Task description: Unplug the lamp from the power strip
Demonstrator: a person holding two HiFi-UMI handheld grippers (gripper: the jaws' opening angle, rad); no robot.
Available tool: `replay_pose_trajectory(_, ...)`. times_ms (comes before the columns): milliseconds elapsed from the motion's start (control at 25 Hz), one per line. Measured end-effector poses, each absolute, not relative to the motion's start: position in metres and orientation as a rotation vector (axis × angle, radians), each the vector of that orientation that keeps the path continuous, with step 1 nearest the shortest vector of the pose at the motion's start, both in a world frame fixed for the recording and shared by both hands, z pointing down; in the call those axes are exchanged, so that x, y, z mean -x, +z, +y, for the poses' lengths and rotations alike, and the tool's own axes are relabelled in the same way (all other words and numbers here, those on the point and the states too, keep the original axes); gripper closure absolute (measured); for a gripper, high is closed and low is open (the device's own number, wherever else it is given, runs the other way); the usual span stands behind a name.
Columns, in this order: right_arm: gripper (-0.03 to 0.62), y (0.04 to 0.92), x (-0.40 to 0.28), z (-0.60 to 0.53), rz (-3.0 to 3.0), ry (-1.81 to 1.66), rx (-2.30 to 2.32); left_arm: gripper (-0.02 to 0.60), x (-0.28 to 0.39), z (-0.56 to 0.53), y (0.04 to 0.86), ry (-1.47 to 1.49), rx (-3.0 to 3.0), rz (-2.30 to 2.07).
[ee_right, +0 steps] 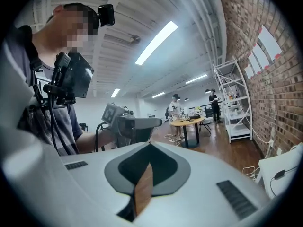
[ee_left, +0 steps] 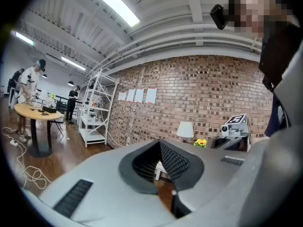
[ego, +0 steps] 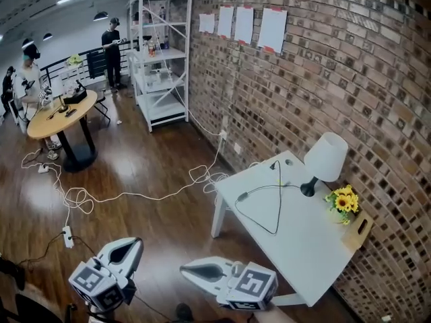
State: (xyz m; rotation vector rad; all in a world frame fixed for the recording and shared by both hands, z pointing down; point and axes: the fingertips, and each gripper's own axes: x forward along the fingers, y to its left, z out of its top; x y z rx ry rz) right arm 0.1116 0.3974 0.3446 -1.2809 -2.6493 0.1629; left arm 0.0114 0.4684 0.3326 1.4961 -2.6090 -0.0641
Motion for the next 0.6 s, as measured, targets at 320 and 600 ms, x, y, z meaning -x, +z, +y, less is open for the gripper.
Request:
replay_pose_trajectory(320,0.594,0.35,-0.071,0.412,-2.656,0.123,1.183,0.568,0.029,0.47,0.355,-0.116,-1.564,-2.534)
replay_pose_trajectory(600,0.594,0.342,-0.042,0.42,-2.723,0.082,1.085,0.568,0.054,0.481,0.355,-0.146,-1.587,-2.533)
